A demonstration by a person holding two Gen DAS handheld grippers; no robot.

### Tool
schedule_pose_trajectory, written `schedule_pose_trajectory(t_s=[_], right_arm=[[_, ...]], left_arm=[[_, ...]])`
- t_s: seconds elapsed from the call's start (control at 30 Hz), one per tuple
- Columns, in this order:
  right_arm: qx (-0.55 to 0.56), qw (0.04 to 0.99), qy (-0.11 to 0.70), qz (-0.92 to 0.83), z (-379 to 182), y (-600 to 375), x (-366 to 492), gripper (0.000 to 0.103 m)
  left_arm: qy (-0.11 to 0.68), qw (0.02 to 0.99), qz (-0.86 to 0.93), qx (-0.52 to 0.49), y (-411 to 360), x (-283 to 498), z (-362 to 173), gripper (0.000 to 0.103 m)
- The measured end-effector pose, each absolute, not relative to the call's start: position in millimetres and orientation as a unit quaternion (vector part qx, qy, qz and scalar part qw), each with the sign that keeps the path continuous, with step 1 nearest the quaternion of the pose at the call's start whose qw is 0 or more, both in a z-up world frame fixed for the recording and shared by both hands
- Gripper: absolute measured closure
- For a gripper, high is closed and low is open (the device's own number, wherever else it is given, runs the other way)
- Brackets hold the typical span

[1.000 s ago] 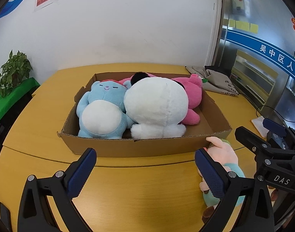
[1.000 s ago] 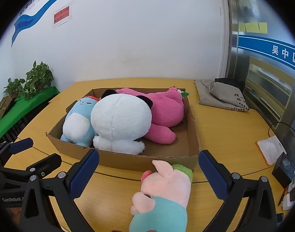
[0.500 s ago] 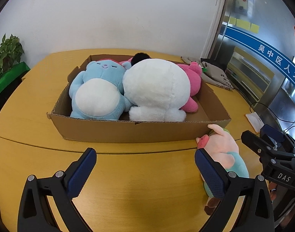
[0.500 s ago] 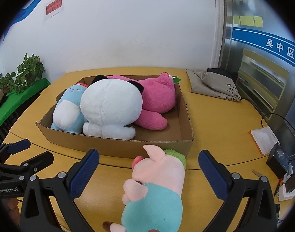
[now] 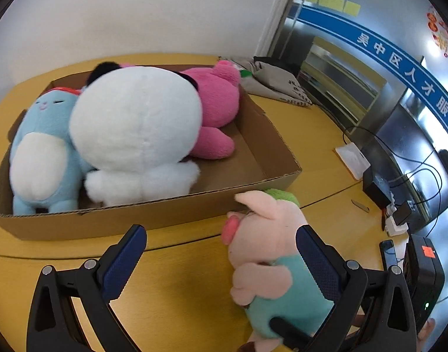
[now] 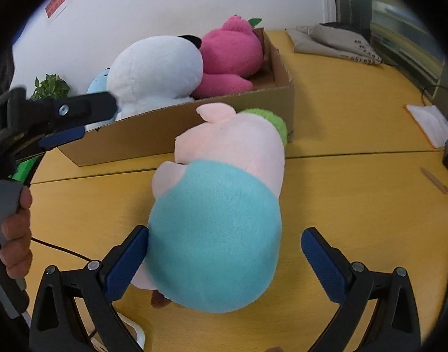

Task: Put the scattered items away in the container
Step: 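Close both grippers on the pig plush's teal body, then lift the pig with both grippers, lower it into the box, release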

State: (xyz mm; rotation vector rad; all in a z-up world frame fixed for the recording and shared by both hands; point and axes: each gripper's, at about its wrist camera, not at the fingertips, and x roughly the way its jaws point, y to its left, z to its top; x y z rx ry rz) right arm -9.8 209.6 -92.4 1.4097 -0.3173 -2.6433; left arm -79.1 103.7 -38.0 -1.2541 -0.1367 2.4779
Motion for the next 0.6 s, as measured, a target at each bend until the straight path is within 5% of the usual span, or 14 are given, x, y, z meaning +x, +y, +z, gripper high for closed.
schedule_pose_trajectory(t_s=[0.07, 0.17, 0.3, 0.4, 0.6], right_arm=[[0.47, 0.079, -0.112, -0.872, -100, 210, -11, 0.002], [0.47, 0.115, -0.117, -0.867, -105, 209, -9, 0.015], [0.461, 0.129, -0.119, -0.87, -106, 215, -1, 0.019], [0.453, 0.14, -0.134, -0.87, -108, 221, 3, 0.023], [0.441, 0.154, -0.125, -0.875, -104, 220, 9, 0.029]], left_arm=[[-0.023, 0.192, 0.865, -0.463, 124, -88, -49, 0.0], [0.005, 0.2, 0.846, -0.494, 145, -97, -69, 0.0], [-0.036, 0.219, 0.834, -0.505, 145, -97, -80, 0.001], [-0.053, 0.261, 0.818, -0.511, 150, -94, -81, 0.033], [-0.038, 0.279, 0.821, -0.497, 157, -79, -64, 0.049]])
